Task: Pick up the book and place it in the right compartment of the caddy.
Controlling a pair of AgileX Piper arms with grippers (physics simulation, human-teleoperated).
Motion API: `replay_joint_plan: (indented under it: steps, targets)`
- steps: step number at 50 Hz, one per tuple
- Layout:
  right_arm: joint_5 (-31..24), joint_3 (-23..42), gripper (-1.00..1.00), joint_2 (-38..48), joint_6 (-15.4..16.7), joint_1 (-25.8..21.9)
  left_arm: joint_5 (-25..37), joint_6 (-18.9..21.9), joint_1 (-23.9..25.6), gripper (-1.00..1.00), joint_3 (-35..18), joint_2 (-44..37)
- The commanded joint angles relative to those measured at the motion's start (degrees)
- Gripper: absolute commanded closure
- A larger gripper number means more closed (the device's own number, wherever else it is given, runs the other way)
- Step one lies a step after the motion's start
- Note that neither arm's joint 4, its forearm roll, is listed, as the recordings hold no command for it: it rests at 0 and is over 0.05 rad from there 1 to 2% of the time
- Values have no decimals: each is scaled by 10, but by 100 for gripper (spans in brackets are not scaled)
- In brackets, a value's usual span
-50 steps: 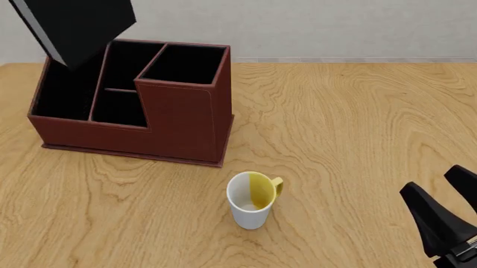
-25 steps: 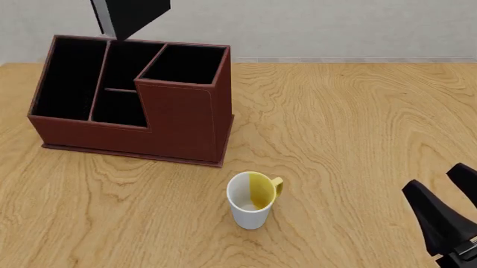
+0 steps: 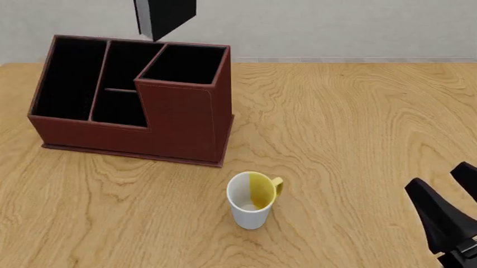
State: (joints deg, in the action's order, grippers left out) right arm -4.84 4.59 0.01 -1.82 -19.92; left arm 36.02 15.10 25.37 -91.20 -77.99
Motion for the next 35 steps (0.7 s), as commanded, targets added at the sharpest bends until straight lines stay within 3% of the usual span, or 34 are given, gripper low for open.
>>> replay_joint_plan:
  steps: [1,35]
  targets:
    - [-5,6,-100,0,1,6,-16,15,2,100,-28,-43]
    - [-2,-6,-100,0,8,17,-75,20,-2,100,-25,-125]
